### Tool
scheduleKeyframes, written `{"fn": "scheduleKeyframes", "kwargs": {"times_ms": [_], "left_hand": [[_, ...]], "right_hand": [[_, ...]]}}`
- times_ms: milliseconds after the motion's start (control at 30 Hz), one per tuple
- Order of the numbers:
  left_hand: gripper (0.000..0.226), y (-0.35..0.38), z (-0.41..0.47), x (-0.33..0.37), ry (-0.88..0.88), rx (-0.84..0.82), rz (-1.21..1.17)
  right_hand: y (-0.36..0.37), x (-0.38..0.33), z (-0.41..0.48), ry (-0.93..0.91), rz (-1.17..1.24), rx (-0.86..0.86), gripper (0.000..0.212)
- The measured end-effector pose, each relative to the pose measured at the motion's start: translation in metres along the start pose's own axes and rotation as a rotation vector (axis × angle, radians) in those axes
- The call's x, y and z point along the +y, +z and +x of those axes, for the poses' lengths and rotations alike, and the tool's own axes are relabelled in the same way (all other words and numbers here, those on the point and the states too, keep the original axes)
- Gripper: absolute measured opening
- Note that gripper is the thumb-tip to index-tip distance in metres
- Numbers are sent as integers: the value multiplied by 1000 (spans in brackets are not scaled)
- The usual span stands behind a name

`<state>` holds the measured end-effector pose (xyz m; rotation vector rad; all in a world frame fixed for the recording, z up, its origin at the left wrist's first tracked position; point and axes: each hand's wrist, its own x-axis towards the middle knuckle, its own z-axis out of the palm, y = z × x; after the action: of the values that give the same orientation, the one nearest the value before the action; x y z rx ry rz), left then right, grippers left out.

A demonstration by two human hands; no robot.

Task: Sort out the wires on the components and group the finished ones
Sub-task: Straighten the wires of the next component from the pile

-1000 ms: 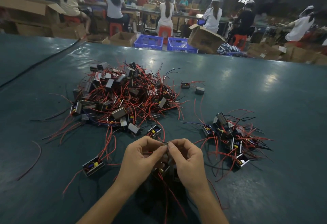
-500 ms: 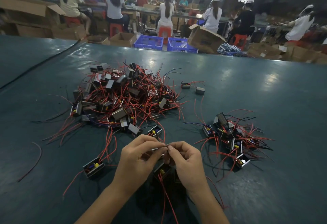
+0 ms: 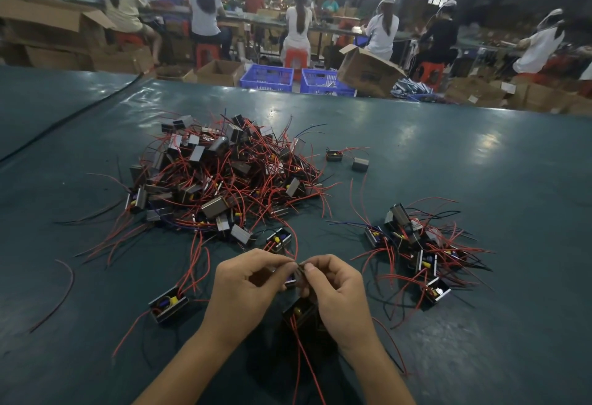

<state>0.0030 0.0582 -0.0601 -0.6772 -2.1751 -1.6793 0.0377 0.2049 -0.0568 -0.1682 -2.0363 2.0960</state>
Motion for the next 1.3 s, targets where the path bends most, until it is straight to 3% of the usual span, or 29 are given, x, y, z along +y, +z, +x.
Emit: {"fn": "scheduleKeyframes", "kwargs": {"times_ms": [133,333,867,1100,1200,1300], "left_hand": [[2,-2,1,4,-115,-70,15],[14,-3,4,6,-315,-76,-76],[12,-1,2,13,-235,-108,-1],[20,-2,3,16,-247,-149,-32],[24,-1,3,15,-277,-157,-20],[32,0,6,15,-424,-159,-156]], "right_hand": [[-2,0,-1,-14,-29,-28,16],[2,3,-4,-101,-133,8,16],[-2,5,-1,-119,-69,-22,19],[-1,3,-2,-224,-171,-75,18],[-2,2,-2,-248,-240,-92,19],[-1,2,-3,-301,-297,-76,17]]}}
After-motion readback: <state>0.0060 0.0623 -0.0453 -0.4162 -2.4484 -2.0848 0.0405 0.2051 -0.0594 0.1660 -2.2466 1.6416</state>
